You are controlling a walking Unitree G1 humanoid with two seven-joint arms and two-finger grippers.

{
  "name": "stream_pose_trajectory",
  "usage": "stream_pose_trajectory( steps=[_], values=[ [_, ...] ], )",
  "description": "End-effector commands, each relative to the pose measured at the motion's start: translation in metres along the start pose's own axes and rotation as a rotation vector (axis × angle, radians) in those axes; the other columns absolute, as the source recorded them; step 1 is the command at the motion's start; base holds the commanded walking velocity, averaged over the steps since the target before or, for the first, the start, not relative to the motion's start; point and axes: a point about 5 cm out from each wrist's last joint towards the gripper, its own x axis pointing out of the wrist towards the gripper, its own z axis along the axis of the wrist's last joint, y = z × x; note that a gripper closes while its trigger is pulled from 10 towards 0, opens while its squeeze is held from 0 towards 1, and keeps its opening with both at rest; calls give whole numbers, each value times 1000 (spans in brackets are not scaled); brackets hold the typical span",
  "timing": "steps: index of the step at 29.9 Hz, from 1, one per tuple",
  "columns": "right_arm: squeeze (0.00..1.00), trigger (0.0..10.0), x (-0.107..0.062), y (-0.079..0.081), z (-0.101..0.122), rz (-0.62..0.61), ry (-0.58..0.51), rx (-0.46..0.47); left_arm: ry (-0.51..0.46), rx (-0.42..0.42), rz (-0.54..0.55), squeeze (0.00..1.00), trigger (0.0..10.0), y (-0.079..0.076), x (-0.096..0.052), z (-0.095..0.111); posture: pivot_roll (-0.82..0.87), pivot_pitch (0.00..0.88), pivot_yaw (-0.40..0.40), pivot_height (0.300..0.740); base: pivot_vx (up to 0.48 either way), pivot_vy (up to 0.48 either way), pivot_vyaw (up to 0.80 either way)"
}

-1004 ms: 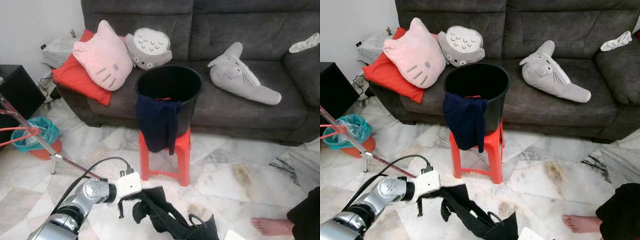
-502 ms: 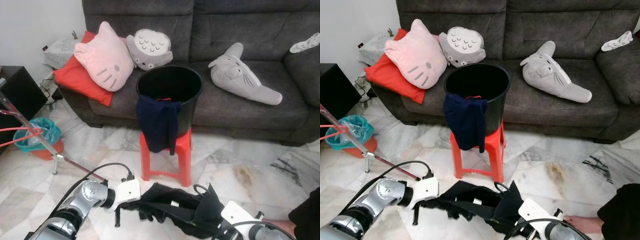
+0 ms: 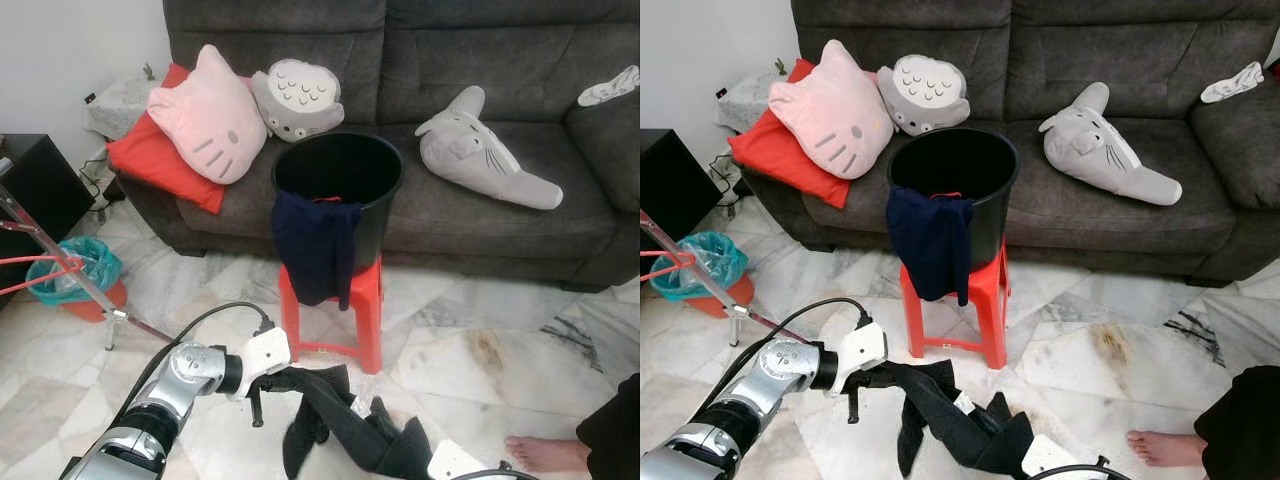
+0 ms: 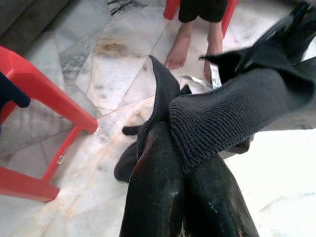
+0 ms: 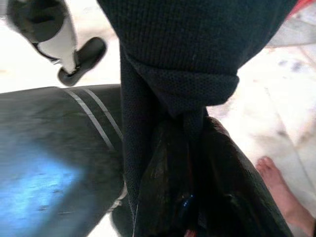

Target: Hang hanger

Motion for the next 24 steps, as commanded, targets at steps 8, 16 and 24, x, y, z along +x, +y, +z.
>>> stream_pose_trajectory(
  steps=[8,16,24],
  values=[
    [0,10000,6,-7,24,-45,-165,-32,10,-10,-40,0,10000,-2,-6,-1,-72,61,104,740,0,0,0],
    [0,10000,4,-19,53,-158,-320,-78,24,-47,-86,0,10000,-9,-3,-4,-68,60,106,740,0,0,0],
    [0,10000,5,-15,62,-127,-392,-112,47,-46,-110,0,10000,-11,-4,-6,-66,60,108,740,0,0,0]
  ],
)
